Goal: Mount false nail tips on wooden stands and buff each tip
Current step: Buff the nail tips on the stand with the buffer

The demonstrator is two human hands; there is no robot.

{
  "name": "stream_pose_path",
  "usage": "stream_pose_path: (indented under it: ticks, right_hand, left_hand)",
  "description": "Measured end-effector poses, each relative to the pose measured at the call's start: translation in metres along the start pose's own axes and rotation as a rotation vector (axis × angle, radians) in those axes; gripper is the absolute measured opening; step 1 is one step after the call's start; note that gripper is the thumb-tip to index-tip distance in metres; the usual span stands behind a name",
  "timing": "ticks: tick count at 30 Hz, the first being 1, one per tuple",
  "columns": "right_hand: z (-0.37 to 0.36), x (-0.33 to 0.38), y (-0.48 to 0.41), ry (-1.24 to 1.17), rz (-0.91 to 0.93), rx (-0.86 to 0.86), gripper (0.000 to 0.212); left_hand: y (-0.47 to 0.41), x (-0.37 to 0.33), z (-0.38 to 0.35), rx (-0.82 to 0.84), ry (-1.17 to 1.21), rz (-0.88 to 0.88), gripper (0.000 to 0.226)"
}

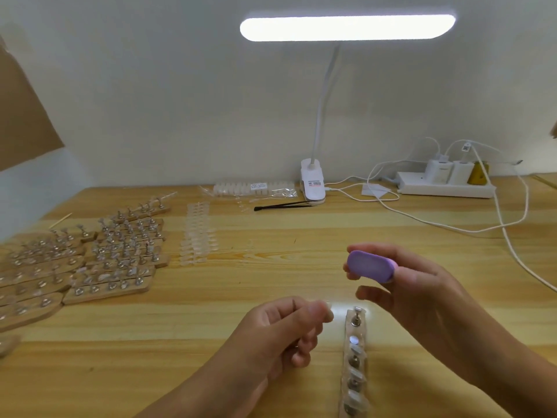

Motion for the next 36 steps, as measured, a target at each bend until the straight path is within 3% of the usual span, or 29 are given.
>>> stream_pose_path:
  ticks: [3,6,8,13,20,22,27,31,36]
  right_hand:
    - [-0.005,0.005,0.006,0.214,0.089,-0.036,0.043]
    - [-0.019,0.015,0.015,0.616,0.320,0.023,0.040]
    - [-0.028,0.017,0.019,0.740,0.438,0.051,0.042]
    - [-0.030,0.016,0.020,0.685,0.457,0.001,0.042]
    - [-0.027,0.016,0.017,0.679,0.457,-0.059,0.042]
    - [-0.022,0.018,0.016,0.657,0.448,-0.093,0.042]
    - [-0.030,0.020,0.021,0.683,0.511,-0.004,0.043]
    - [-0.015,0.019,0.013,0.621,0.410,-0.166,0.040]
    - [-0.035,0.023,0.020,0.642,0.517,-0.034,0.039]
  left_hand:
    - [0.000,0.001,-0.001,0.029,0.025,-0.001,0.064]
    - [0.001,0.002,-0.001,0.055,0.054,0.012,0.049]
    - [0.003,0.002,-0.001,0.076,0.054,0.019,0.043]
    - [0.007,0.004,-0.006,0.087,0.060,0.068,0.049]
    - [0.009,0.004,-0.010,0.131,0.064,0.080,0.028]
    - [0.009,0.003,-0.011,0.148,0.058,0.074,0.034]
    - [0.009,0.003,-0.010,0.184,0.074,0.067,0.038]
    - [0.009,0.005,-0.011,0.182,0.023,0.066,0.040]
    - [0.010,0.004,-0.016,0.251,0.062,0.082,0.036]
Point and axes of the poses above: each hand's wrist, its own y-axis away from the middle knuckle, its own z-axis out of the back of the hand, x = y × z, the point moved 6 cm from there along -y, towards the middle knuckle, and after that the axes turned 3 degrees about z, right-handed, at the moved point
